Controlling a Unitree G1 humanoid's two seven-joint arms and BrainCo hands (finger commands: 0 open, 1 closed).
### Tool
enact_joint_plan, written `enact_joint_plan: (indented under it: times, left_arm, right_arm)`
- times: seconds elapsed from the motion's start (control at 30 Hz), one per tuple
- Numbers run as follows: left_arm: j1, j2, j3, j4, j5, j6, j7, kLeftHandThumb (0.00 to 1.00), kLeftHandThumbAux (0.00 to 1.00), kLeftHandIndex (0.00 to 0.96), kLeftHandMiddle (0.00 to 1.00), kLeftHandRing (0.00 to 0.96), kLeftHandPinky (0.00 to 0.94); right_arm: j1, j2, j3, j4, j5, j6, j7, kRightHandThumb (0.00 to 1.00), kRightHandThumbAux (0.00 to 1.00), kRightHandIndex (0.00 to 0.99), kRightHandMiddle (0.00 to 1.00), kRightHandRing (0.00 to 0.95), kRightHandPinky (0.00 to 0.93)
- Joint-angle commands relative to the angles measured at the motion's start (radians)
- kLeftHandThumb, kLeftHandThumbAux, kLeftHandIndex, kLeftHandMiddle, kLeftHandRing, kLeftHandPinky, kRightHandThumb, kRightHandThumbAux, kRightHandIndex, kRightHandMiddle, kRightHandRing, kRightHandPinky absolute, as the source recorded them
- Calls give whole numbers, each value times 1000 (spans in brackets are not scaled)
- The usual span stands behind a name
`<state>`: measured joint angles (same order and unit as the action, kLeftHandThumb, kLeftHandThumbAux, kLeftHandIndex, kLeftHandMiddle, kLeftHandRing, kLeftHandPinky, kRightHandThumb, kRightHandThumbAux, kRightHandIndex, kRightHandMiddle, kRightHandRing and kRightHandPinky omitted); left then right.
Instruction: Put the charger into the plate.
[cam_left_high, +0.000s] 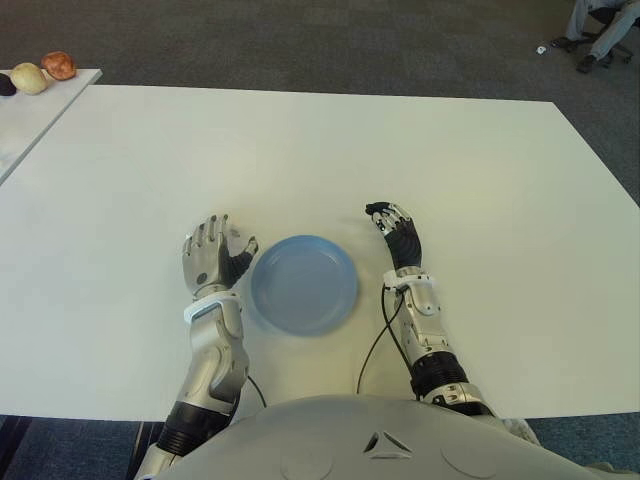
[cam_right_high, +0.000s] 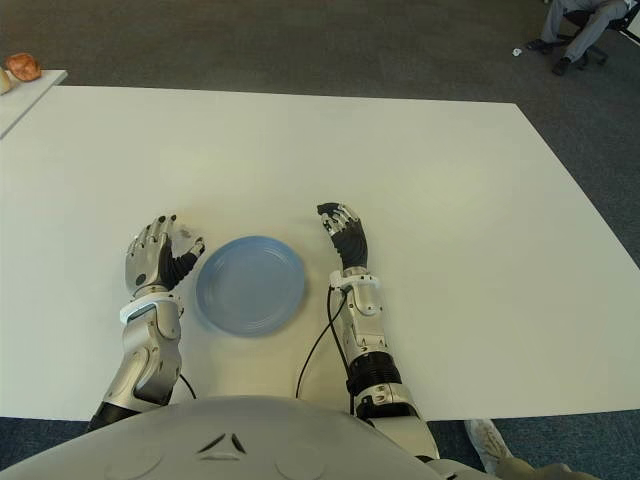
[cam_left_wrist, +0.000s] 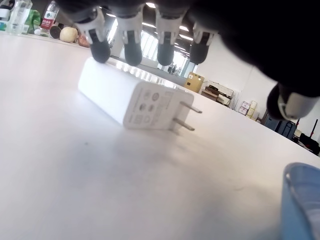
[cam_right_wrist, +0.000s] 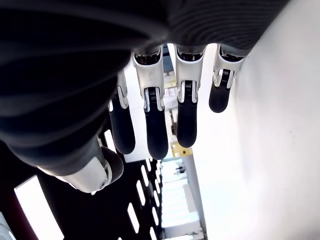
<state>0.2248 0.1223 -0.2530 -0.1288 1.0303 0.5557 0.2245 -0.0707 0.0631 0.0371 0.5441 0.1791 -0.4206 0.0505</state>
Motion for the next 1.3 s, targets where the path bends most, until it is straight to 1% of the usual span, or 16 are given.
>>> enact_joint_plan:
  times: [0.03,0.37,0.77,1.03,1.3]
  left_arm:
    - [-3,8,2,36,-15,1,14,95,288,0,0,0,0]
    - [-19,30,10,80,-10,-11,67,100,310,0,0,0,0]
    - [-40,55,6,126,-3,-21,137,97,308,0,0,0,0]
    - [-48,64,6,135,-9,-25,155,101,311,0,0,0,0]
    - [-54,73,9,141,-17,-43,176,101,306,0,0,0,0]
  right_arm:
    - [81,82,9,45,4,61,-4,0,689,350,363,276,164]
    - [81,76,5,50,7,62,0,0,682,347,359,272,166]
    - [82,70,-1,52,13,64,11,0,686,351,356,268,160]
    - [81,65,-4,58,11,55,19,0,684,355,349,254,134]
    - [80,59,-6,63,9,49,24,0,682,355,349,256,145]
